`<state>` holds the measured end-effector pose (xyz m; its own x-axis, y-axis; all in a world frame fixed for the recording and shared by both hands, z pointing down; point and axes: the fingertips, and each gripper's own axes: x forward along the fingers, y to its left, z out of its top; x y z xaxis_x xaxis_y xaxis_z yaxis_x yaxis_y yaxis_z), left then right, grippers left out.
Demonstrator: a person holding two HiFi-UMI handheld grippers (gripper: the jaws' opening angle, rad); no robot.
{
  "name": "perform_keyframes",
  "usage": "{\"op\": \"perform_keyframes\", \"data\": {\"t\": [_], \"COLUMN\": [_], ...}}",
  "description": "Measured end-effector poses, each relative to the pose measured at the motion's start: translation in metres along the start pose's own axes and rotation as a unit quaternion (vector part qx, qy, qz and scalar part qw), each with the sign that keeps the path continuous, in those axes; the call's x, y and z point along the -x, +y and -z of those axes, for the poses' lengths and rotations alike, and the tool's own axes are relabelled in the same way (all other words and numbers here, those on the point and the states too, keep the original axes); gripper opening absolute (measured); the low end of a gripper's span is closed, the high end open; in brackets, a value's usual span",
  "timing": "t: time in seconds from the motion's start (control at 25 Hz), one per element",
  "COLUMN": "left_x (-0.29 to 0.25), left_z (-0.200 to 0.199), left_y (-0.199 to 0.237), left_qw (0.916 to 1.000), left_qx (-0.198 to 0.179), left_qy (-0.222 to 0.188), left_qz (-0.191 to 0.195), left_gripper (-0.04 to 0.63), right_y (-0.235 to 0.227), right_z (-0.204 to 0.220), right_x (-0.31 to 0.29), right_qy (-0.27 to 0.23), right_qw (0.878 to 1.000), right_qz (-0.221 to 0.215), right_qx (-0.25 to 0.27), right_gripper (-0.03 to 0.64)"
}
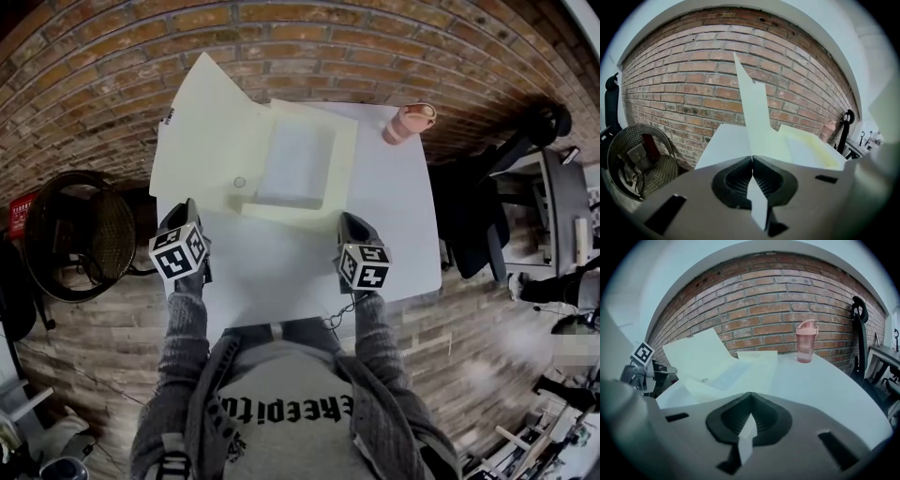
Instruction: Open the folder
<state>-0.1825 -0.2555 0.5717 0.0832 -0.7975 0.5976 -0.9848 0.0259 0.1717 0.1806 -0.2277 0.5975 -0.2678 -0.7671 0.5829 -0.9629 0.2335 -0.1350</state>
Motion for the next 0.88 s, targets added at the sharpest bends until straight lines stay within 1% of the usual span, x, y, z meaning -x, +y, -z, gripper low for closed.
{"op": "perform_keyframes", "data": {"t": [0.16,0.36,0.44,0.64,0.88], "left_x": [0.008,0.015,0.018,0.024,0.032], "left_z": [-0.007,-0.016,-0.019,-0.025,-0.027], "left_y": [-0.01,-0.023,-0.03,-0.045,-0.062], "left_qw": [0.9993,0.9958,0.994,0.9913,0.9876], "left_qx": [-0.018,-0.067,-0.082,-0.091,-0.11], "left_qy": [-0.029,-0.062,-0.069,-0.081,-0.089], "left_qz": [0.01,0.014,0.022,0.05,0.069], "left_gripper": [0.012,0.012,0.012,0.014,0.025], "right_y": [0.001,0.006,0.008,0.014,0.022], "right_z": [-0.003,-0.011,-0.015,-0.021,-0.033], "right_x": [0.002,0.009,0.012,0.019,0.031], "right_qy": [0.003,-0.015,-0.021,-0.033,-0.058], "right_qw": [1.0,1.0,1.0,0.999,0.998], "right_qz": [0.004,0.005,0.004,0.0,-0.008], "right_qx": [0.001,-0.003,-0.003,0.001,0.003], "right_gripper": [0.003,0.003,0.003,0.003,0.003]}}
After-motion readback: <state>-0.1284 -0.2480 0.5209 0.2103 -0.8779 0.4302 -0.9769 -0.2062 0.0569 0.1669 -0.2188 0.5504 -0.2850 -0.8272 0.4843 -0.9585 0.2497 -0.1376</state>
